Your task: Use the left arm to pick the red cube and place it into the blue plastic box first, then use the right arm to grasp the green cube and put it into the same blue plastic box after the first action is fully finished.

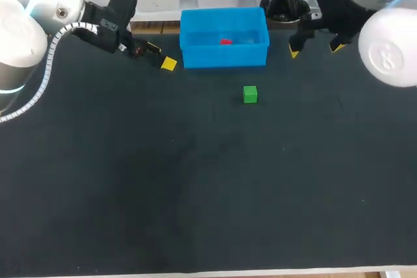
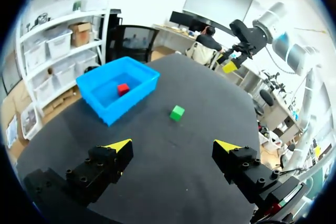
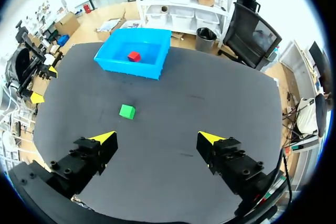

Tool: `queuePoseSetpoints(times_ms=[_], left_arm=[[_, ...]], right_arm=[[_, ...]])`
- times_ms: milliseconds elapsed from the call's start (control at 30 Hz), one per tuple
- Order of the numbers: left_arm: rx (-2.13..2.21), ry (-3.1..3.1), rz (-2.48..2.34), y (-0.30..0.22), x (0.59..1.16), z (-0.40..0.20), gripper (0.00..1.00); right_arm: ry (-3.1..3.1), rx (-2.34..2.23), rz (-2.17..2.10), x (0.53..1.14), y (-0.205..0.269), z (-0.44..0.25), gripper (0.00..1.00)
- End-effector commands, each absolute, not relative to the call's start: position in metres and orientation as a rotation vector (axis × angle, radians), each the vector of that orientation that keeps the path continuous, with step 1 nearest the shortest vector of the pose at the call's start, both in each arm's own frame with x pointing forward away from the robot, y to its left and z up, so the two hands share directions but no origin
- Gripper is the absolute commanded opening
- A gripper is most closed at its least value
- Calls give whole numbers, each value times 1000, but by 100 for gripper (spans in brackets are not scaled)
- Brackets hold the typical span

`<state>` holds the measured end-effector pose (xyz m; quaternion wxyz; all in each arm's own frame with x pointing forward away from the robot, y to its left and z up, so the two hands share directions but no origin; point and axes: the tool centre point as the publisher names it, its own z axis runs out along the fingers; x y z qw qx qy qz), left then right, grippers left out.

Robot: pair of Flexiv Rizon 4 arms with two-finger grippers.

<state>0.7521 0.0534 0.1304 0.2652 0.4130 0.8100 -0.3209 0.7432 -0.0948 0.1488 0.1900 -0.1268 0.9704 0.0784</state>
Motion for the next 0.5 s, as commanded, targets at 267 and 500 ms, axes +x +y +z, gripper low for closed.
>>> queuePoseSetpoints(times_ms=[267,500], left_arm=[[1116,2182,-869,54,752,129,100],[1116,2182,-869,54,752,129,100]], right_arm=[[2889,-430,135,748,-77,140,100],[2949,-487,97,761,-58,141,100]])
